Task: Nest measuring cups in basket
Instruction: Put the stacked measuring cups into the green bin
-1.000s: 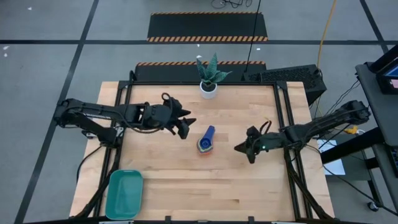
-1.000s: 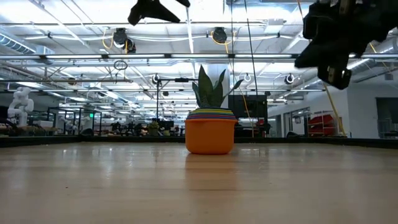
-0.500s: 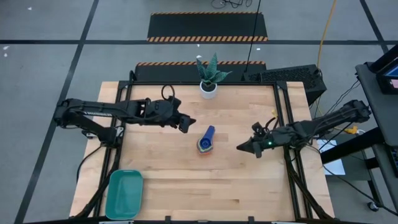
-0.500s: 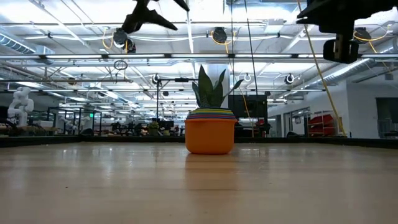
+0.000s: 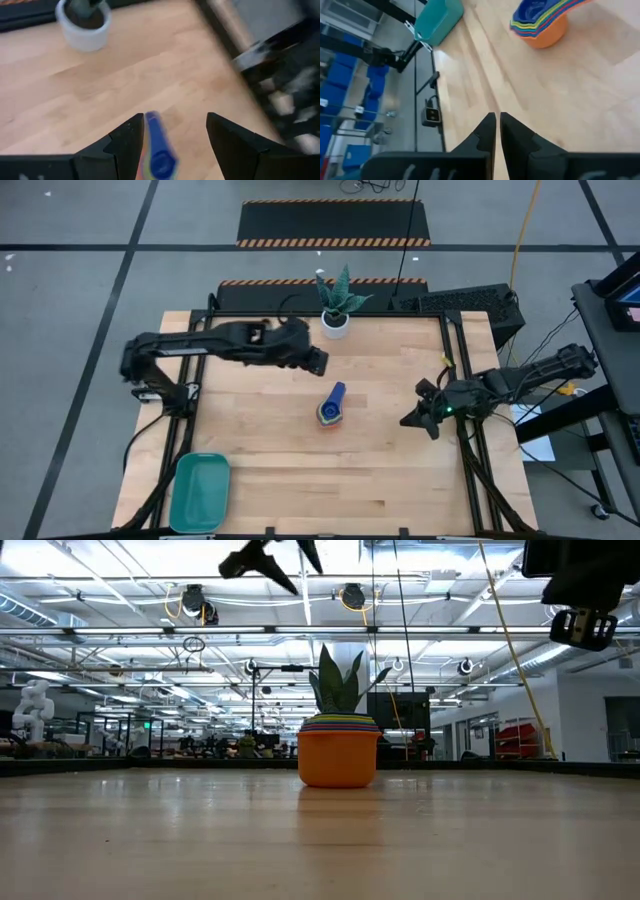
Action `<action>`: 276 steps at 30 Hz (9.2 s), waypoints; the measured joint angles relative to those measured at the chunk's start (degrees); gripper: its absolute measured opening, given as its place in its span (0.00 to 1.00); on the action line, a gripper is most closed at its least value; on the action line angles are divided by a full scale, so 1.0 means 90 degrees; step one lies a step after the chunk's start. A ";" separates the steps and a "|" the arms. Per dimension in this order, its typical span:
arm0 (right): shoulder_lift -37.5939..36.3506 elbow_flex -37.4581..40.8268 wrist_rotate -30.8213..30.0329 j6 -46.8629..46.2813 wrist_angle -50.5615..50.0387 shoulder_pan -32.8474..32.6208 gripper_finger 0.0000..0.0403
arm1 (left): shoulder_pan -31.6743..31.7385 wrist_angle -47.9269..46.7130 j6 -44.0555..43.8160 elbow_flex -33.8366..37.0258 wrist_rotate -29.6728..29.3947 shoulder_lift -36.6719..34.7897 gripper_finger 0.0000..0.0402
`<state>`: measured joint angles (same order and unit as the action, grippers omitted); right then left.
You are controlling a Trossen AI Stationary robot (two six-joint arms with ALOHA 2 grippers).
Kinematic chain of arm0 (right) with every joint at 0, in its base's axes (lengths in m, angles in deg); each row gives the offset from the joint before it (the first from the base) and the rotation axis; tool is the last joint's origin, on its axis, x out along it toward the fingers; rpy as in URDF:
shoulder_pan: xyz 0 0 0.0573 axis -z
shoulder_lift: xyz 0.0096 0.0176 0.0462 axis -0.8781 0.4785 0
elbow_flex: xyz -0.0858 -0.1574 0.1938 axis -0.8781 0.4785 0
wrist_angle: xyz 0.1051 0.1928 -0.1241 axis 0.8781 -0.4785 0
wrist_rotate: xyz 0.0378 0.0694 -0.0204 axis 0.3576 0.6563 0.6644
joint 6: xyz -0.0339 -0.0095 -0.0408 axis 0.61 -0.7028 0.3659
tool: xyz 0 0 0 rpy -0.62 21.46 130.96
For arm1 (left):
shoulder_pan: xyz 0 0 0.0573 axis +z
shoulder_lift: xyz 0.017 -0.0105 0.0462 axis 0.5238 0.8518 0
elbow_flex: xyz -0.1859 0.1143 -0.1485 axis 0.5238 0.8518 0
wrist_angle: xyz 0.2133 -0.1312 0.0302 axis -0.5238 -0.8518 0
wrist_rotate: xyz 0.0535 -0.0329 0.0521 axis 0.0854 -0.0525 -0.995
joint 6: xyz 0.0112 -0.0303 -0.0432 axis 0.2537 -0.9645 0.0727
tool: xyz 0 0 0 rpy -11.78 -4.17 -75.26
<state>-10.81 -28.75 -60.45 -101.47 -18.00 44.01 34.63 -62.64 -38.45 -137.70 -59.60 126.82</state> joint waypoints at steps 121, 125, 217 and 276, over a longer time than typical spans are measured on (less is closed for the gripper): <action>-0.0255 0.0000 0.0803 -0.0550 -0.1514 0.0549 0.04 | 0.0271 0.0172 0.0385 -0.1423 0.2123 0.3991 0.74; -0.0251 0.0000 0.0806 -0.0558 -0.1518 0.0549 0.04 | 0.0265 0.0371 0.0512 -0.1517 0.2295 0.3991 0.83; -0.0256 0.0002 0.0864 -0.0128 -0.1778 0.0549 0.04 | -0.0137 0.0003 0.1053 -0.1491 0.1864 0.4302 0.33; -0.0297 0.0563 0.0830 0.0399 -0.1220 0.0549 0.04 | -0.0805 -0.4472 -0.0463 -0.1499 0.1539 0.2476 0.33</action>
<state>-13.49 -23.68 -52.98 -97.88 -28.98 48.94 27.38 -102.89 -42.62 -151.19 -45.75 149.11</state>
